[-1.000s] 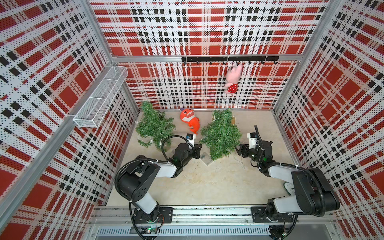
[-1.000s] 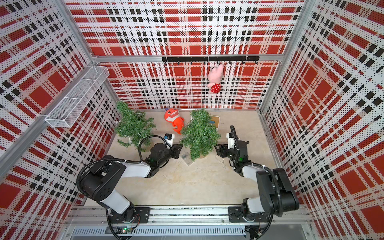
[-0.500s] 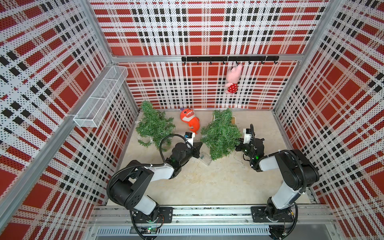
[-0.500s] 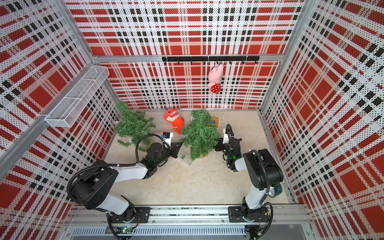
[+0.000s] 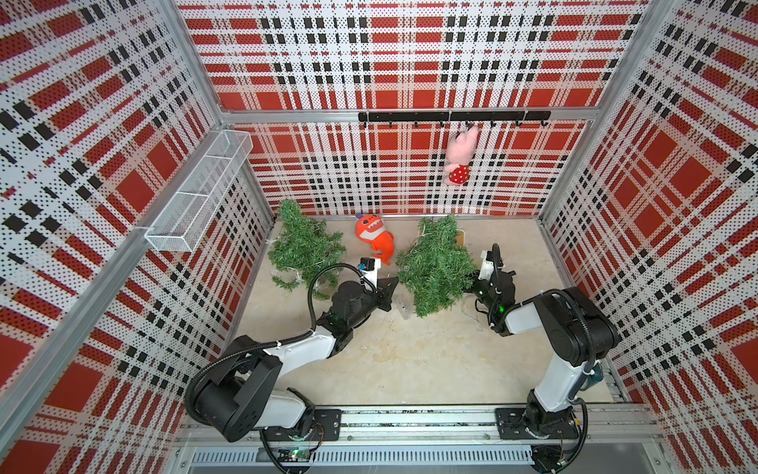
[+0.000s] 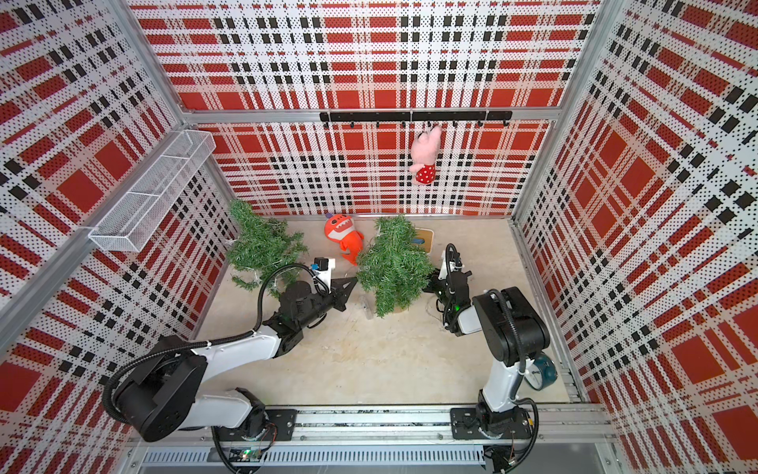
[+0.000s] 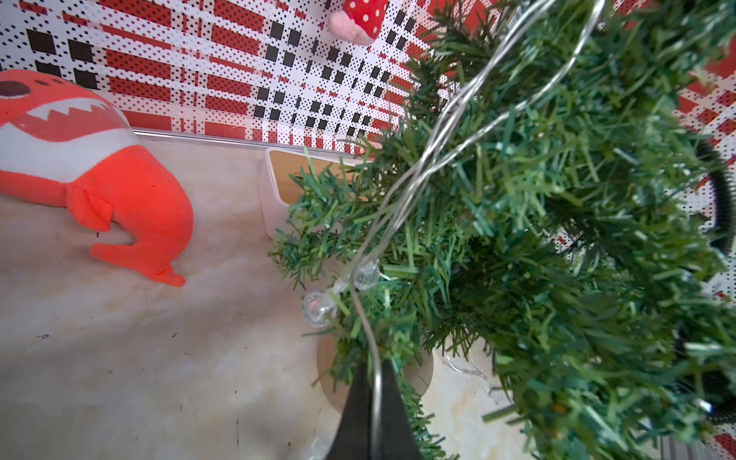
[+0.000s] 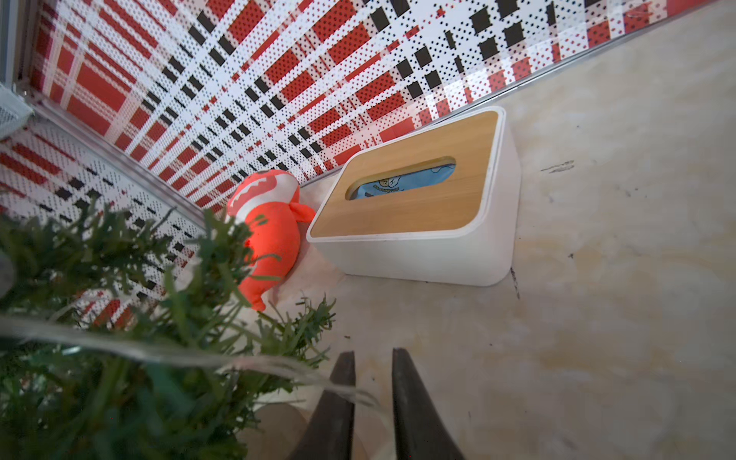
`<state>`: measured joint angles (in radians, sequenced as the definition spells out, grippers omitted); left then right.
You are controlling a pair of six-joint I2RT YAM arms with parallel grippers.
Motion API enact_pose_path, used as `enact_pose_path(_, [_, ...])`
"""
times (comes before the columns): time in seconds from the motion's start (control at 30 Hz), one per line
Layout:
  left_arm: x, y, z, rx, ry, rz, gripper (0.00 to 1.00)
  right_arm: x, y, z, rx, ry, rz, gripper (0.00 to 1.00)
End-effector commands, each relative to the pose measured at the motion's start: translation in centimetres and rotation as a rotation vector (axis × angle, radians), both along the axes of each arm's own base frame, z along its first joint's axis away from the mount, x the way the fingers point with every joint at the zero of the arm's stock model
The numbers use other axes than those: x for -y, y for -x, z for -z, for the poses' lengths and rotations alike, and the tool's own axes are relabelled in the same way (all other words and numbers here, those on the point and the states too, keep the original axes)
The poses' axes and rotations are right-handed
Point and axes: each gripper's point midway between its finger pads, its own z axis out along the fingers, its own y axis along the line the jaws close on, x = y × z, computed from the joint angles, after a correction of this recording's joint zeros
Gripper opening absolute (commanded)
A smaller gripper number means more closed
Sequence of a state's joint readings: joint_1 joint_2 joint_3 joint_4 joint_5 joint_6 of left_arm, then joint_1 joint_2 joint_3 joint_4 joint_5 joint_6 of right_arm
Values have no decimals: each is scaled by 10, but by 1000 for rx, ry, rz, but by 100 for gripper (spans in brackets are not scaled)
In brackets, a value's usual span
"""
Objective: Wrap string light around the christmas tree
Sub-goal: Wrap the light string around the Christmas tree.
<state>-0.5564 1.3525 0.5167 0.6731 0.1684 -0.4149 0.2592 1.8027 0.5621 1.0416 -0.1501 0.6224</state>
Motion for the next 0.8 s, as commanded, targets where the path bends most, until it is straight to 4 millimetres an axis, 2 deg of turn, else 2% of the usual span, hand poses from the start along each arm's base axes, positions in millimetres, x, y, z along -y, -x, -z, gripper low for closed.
enact_pose_path(0.0, [-15,-5,-33,38,65,-40,0,12,-10,-21,37,8,65,15])
enact_pose_path(0.07, [-23,-4,-43,45,86,-53,0,21,-12,-25,35,32,90,13])
enact_pose_path(0.2, [-33,-1,-62,73,110,-56,0,52,-17,-33,24,17,154,8])
enact_pose_path(0.33, [-39,-1,-88,116,126,-67,0,72,-24,-55,46,13,174,4])
enact_pose_path(0.53, [-51,-5,-122,165,119,-105,0,89,-41,-115,128,90,194,1])
enact_pose_path(0.63, [-68,-14,-132,155,121,-160,0,95,-56,-151,153,80,177,0])
enact_pose_path(0.77, [-92,-22,-153,157,185,-215,0,92,-72,-200,203,90,151,0])
